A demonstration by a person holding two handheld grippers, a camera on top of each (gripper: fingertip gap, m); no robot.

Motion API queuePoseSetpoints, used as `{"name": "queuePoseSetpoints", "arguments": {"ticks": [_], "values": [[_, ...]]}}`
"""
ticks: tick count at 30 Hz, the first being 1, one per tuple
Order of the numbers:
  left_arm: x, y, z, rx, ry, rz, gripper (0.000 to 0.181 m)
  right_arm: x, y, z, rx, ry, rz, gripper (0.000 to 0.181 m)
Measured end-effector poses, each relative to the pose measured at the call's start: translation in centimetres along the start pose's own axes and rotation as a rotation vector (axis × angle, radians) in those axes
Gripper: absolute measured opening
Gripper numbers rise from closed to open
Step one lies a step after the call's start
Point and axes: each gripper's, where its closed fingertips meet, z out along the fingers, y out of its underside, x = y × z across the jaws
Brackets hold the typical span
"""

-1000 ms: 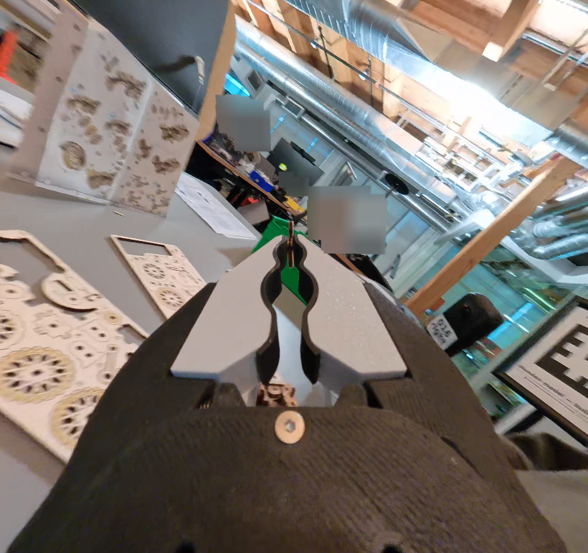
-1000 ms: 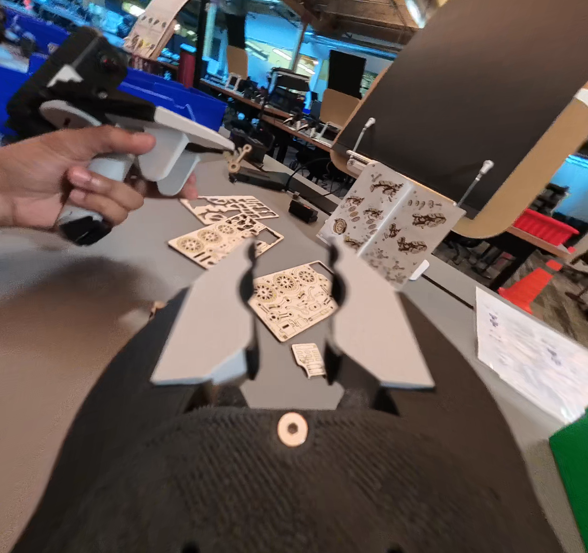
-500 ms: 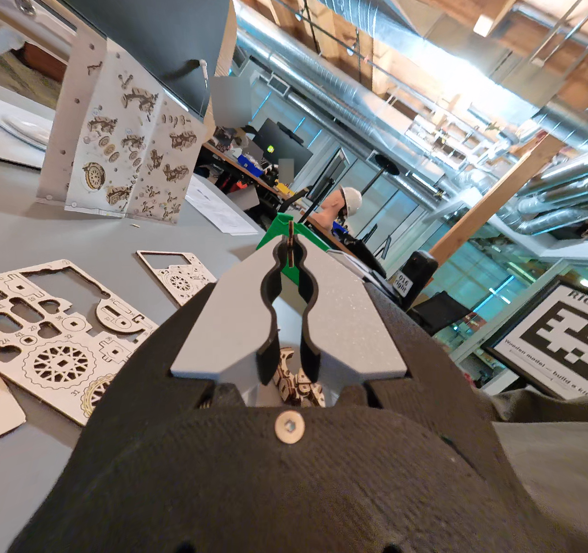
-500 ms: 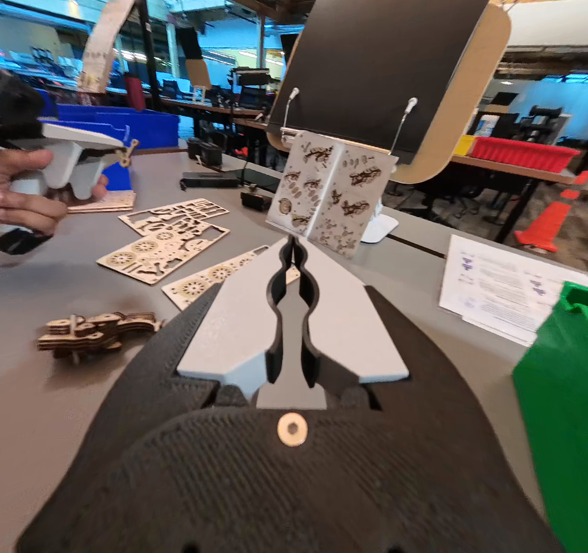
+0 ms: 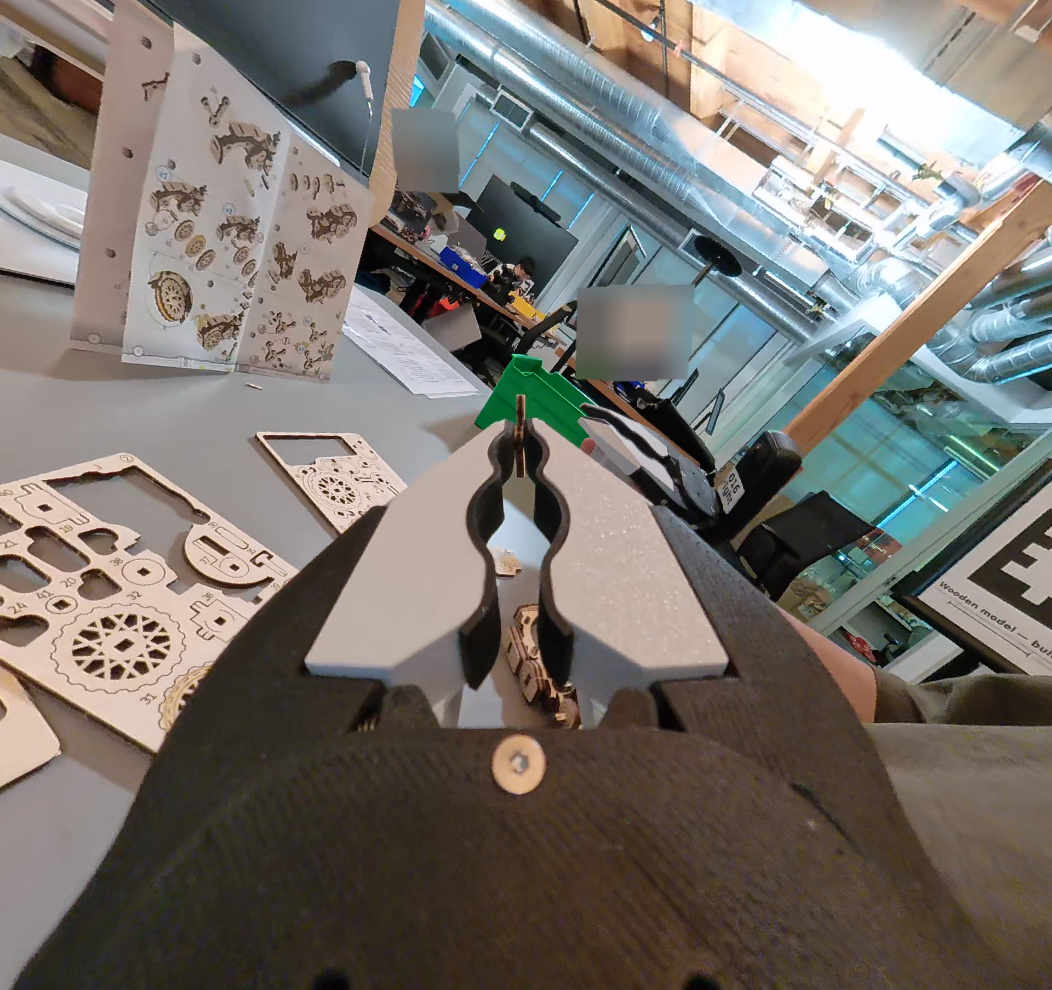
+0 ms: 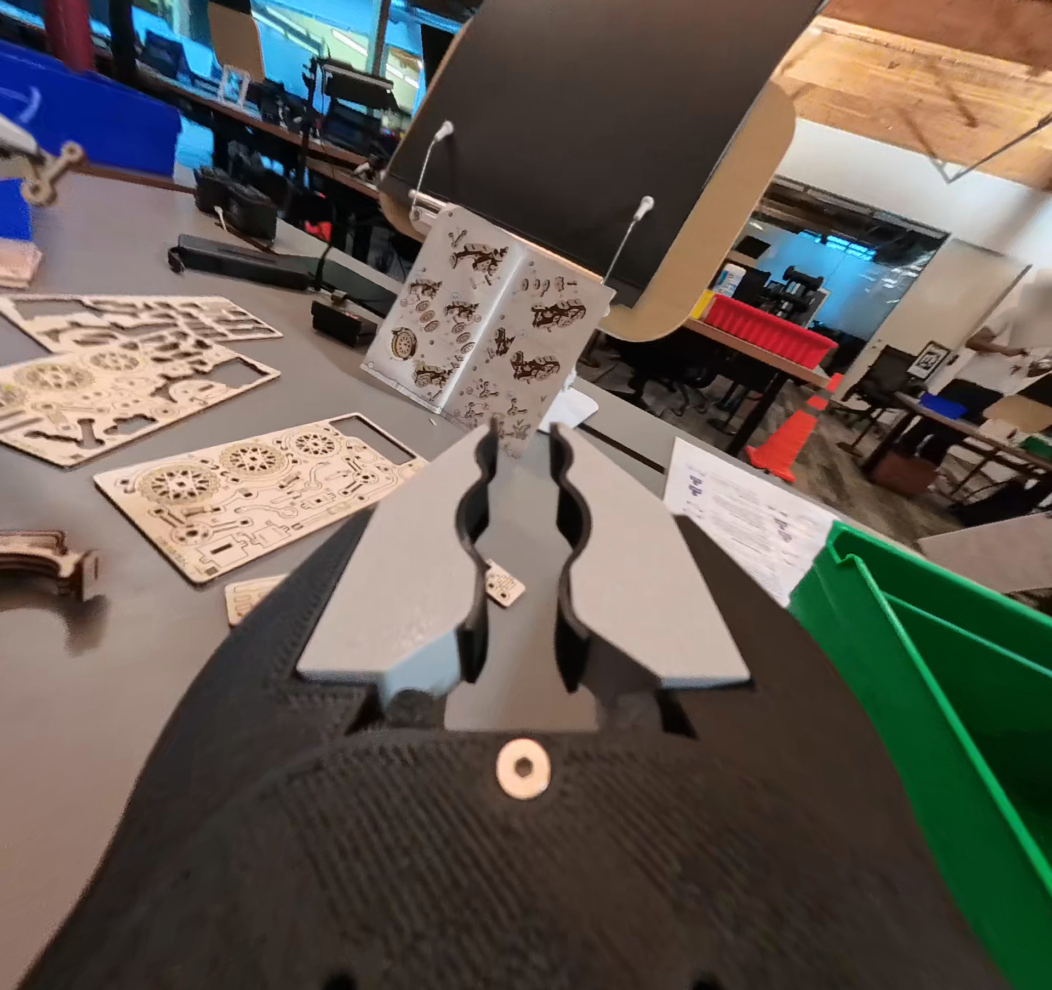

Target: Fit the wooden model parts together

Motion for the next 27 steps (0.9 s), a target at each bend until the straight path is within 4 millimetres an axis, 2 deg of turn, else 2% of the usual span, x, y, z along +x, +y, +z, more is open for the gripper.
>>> {"name": "queuePoseSetpoints", "arguments": {"ticks": [4, 7, 9, 19, 27], "values": [[-0.4, -0.1, 0.0, 0.014, -0.001, -0.019, 0.0, 2.1, 0.1, 0.0, 0.027, 0.007, 0.203, 0.044], [-0.7, -0.1, 0.0, 0.014, -0.012, -0.02, 0.0, 2.8, -0.1, -0.1, 0.058, -0.012, 0.364, 0.055], [-0.7, -0.3, -0.1, 0.016, -0.015, -0.014, 0.0, 2.6, -0.2, -0.2, 0.059, -0.04, 0.405, 0.055], [-0.4, 0.8, 0.5, -0.046, -0.025, 0.035, 0.0, -0.7, -0.1, 0.3, -0.014, -0.085, 0.144, 0.052], [-0.5, 1.3, 0.7, -0.085, -0.033, 0.026, 0.0, -0.9, 0.4, 0.4, -0.052, -0.102, 0.182, 0.052]]}}
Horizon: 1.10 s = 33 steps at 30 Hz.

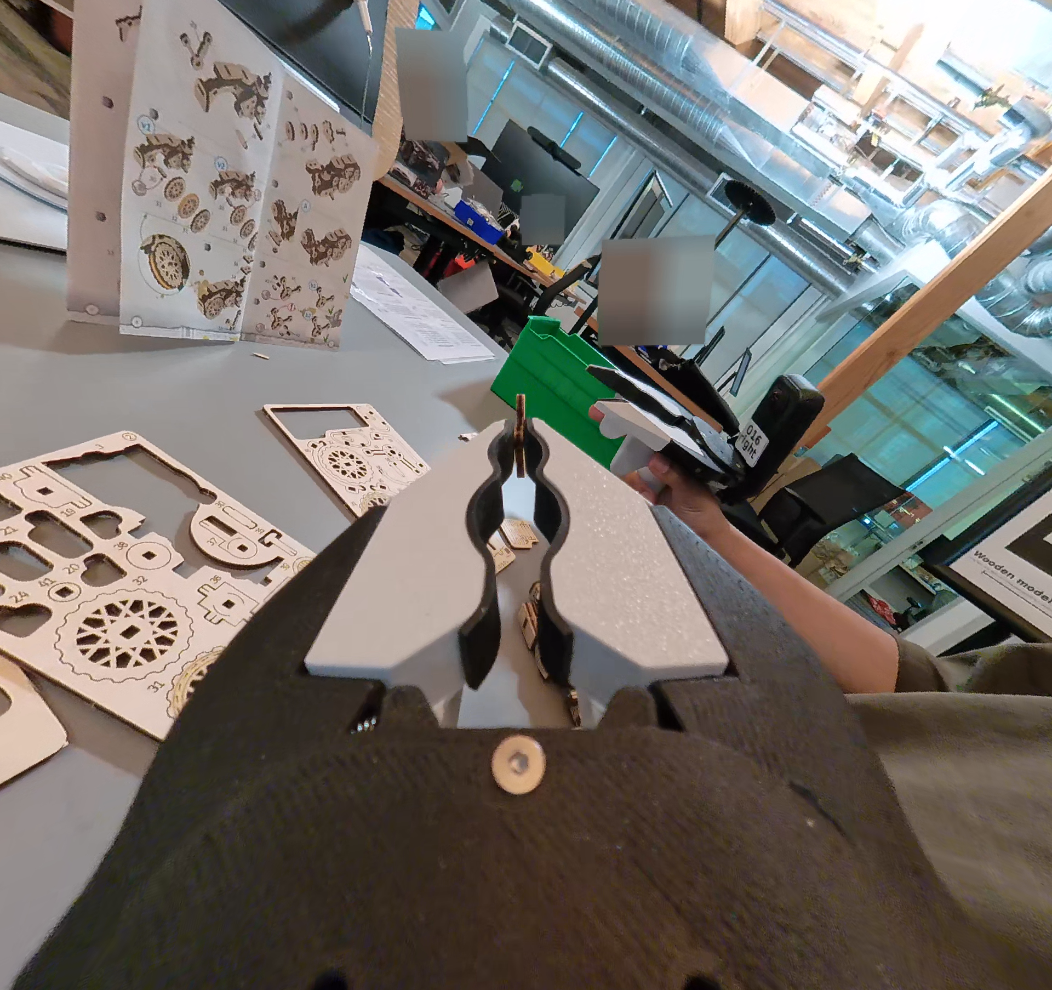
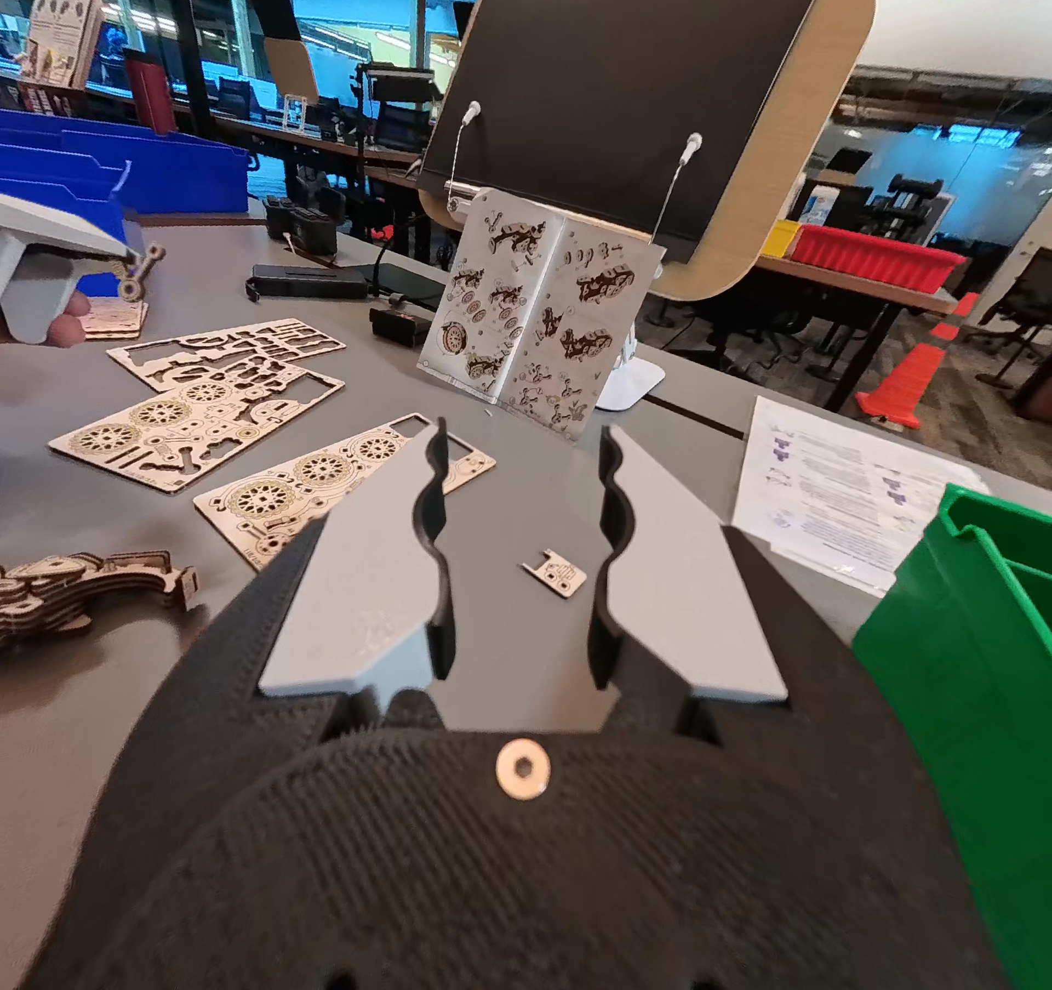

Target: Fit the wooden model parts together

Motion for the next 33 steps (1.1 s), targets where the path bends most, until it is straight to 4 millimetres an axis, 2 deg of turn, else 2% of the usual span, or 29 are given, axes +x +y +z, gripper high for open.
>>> {"name": "queuePoseSetpoints", "arguments": {"ticks": [5, 8, 17, 33], "values": [[-0.1, 0.3, 0.2, -0.018, -0.007, 0.003, 0.0, -0.2, 0.7, 0.3, -0.039, -0.023, 0.049, 0.053], [-0.4, 0.2, 0.0, -0.027, -0.022, 0.018, 0.0, -0.6, 0.4, 0.2, -0.023, -0.05, 0.046, 0.062], [-1.3, -2.6, -1.7, 0.129, 0.008, -0.097, 0.0, -1.5, 0.7, 0.6, -0.04, -0.07, -0.009, 0.066], [-0.6, -1.3, -0.4, 0.056, 0.007, -0.028, 0.0, -2.2, 0.6, 0.8, -0.037, -0.076, -0.054, 0.068]]}}
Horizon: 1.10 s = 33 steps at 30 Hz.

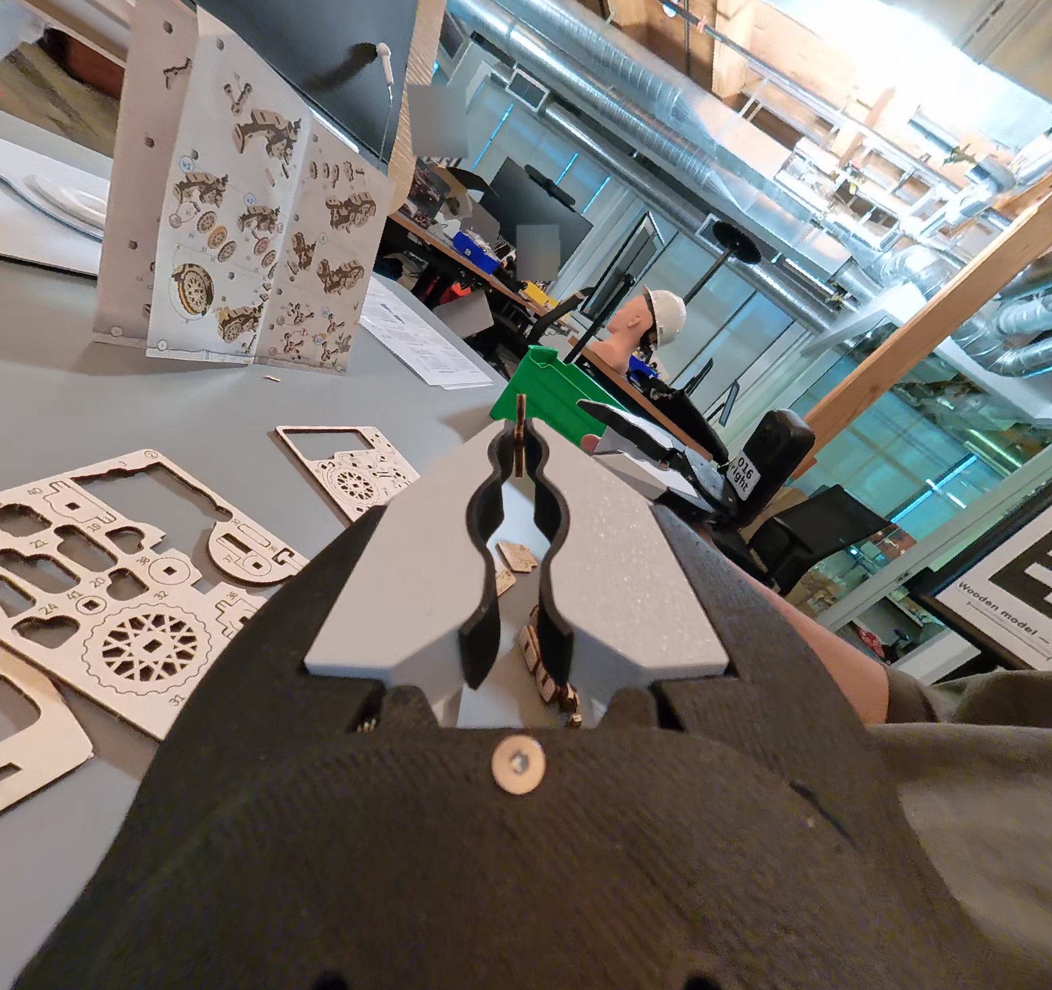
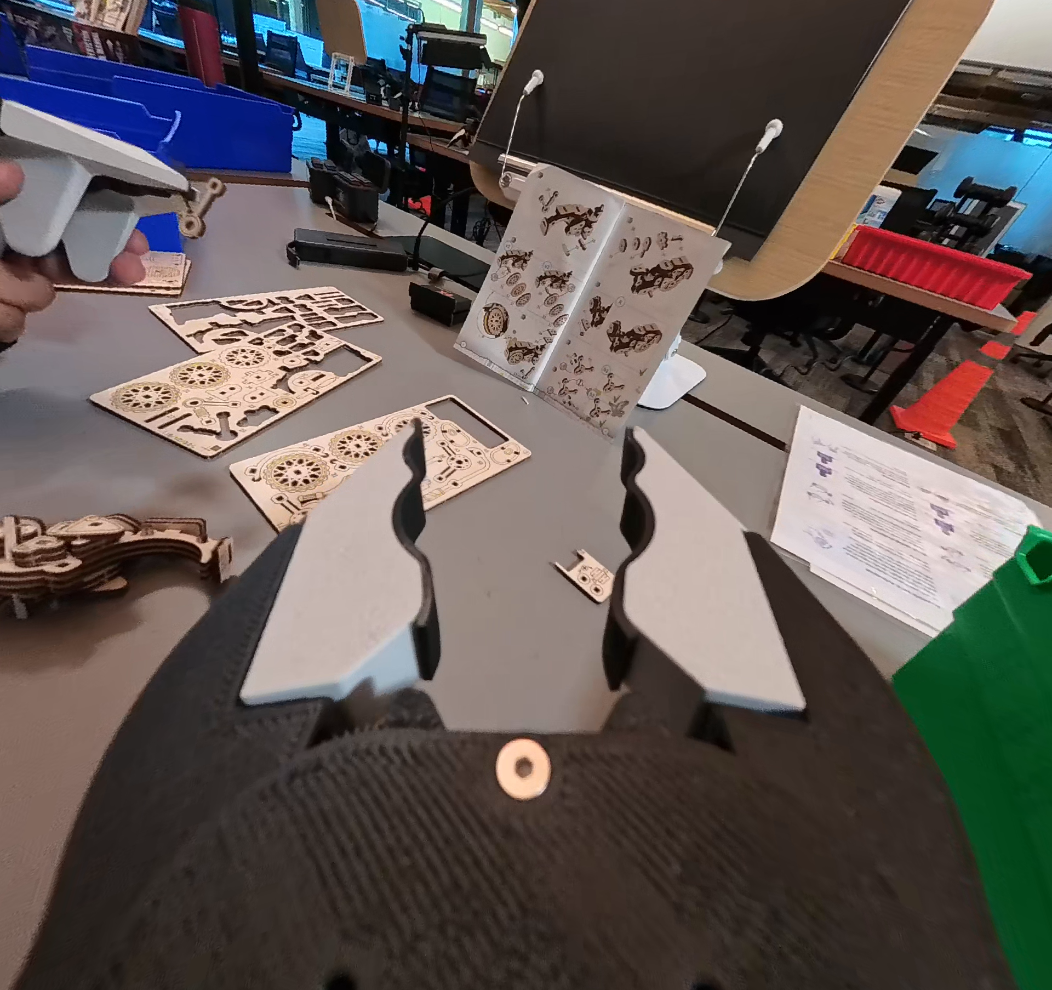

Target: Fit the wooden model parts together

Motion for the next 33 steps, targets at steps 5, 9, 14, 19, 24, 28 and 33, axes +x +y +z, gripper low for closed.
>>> {"name": "queuePoseSetpoints", "arguments": {"ticks": [5, 9, 14, 19, 24, 28, 33], "values": [[0.3, 0.2, 0.3, 0.001, 0.01, -0.003, 0.0, -0.4, -0.1, 0.1, 0.004, -0.014, 0.004, 0.069], [0.5, 0.4, 0.4, -0.005, 0.013, 0.0, 0.0, -0.6, -0.1, 0.0, -0.002, -0.006, -0.037, 0.073], [0.7, 1.4, 0.1, -0.049, -0.019, 0.034, 0.0, -2.8, -0.8, -0.7, 0.018, -0.067, -0.03, 0.07], [2.0, 1.0, -0.8, 0.027, -0.022, 0.001, 0.0, -6.9, -1.0, -1.6, 0.01, -0.212, -0.06, 0.054], [1.5, 0.7, 2.5, 0.058, -0.024, 0.016, 0.0, -10.2, -3.8, 1.3, 0.101, -0.327, -0.212, 0.041], [0.1, 0.3, 7.2, -0.008, -0.052, 0.061, 0.0, -9.5, -6.4, 5.0, 0.127, -0.313, -0.266, 0.041], [-2.2, -0.8, 7.1, 0.077, -0.163, 0.109, 0.0, -9.6, -4.7, 3.2, 0.205, -0.336, -0.087, 0.029]]}}
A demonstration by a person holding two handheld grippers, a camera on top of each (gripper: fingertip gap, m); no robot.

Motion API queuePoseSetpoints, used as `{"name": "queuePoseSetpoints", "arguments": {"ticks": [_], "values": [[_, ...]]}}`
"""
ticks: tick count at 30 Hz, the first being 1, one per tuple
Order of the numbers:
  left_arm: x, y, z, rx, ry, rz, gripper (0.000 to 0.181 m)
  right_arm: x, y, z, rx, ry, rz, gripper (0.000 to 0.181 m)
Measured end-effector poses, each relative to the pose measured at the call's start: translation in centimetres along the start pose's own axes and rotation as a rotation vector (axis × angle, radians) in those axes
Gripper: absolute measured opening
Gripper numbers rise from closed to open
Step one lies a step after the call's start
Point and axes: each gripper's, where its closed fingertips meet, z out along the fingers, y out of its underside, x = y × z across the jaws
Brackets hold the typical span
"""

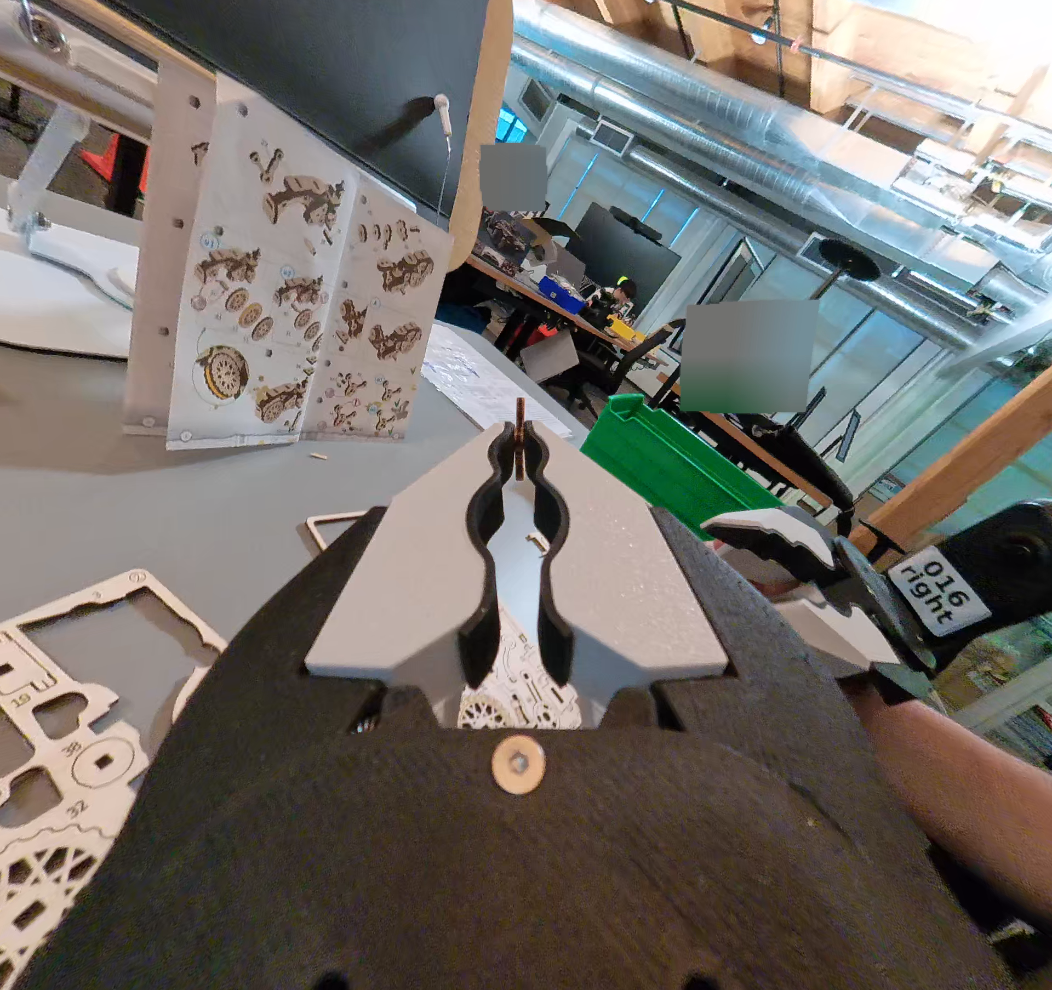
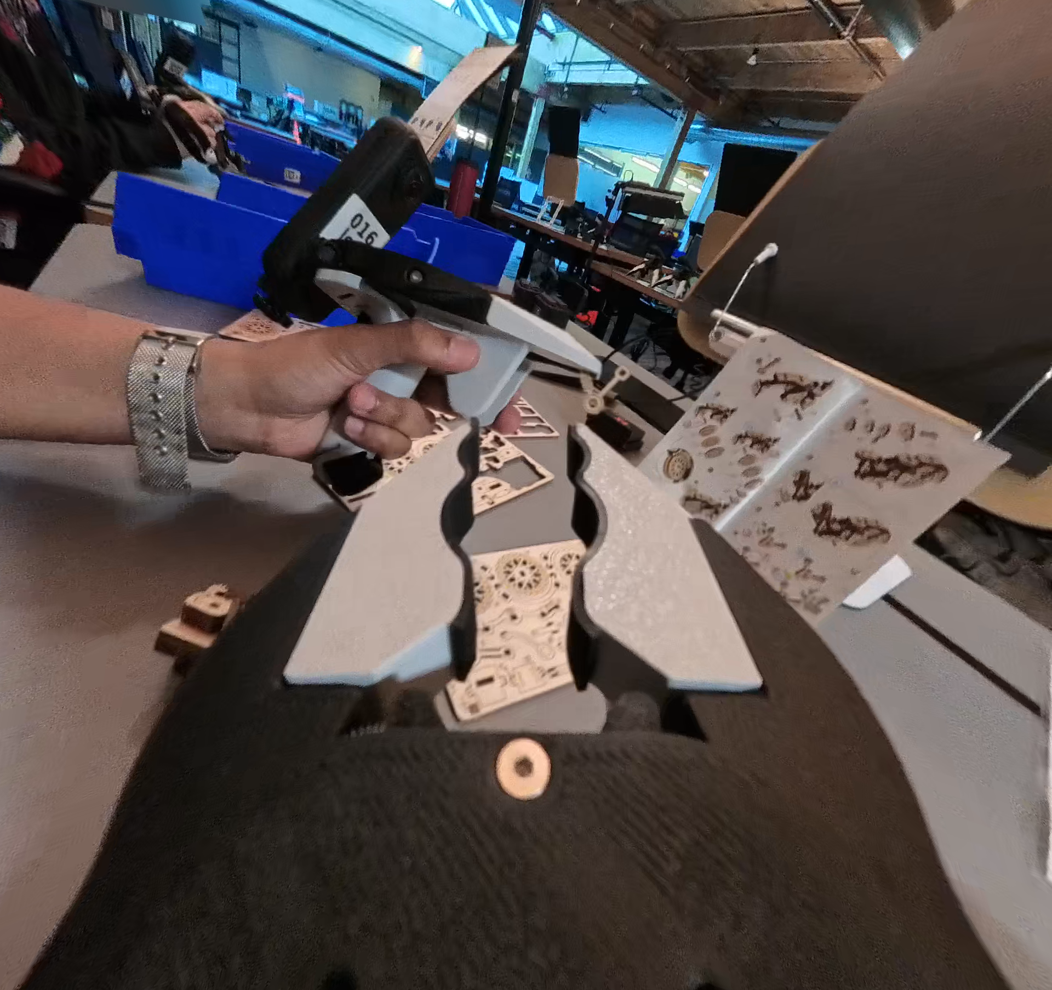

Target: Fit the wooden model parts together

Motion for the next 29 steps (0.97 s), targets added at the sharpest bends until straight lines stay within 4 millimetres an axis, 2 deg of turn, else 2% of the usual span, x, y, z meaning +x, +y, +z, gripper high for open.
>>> {"name": "queuePoseSetpoints", "arguments": {"ticks": [4, 7, 11, 17, 21, 29], "values": [[0.0, 1.7, -0.2, -0.059, 0.06, -0.065, 0.0, 0.7, 1.2, -0.6, -0.062, 0.001, 0.025, 0.033], [0.7, 1.5, -0.1, -0.057, 0.132, -0.141, 0.0, 1.5, 2.2, -0.7, -0.074, -0.002, 0.12, 0.034], [1.9, 1.9, -0.3, -0.103, 0.206, -0.174, 0.0, 3.2, 4.1, -0.8, -0.151, 0.053, 0.125, 0.034], [2.6, 2.5, -0.3, -0.135, 0.24, -0.179, 0.0, 3.2, 4.1, -0.9, -0.151, 0.061, 0.194, 0.034], [2.5, 2.7, -0.2, -0.144, 0.234, -0.176, 0.0, 2.8, 4.7, -0.8, -0.191, 0.054, 0.16, 0.033], [2.7, 3.2, -0.1, -0.163, 0.241, -0.176, 0.0, 2.4, 4.6, -0.8, -0.196, 0.046, 0.122, 0.031]]}}
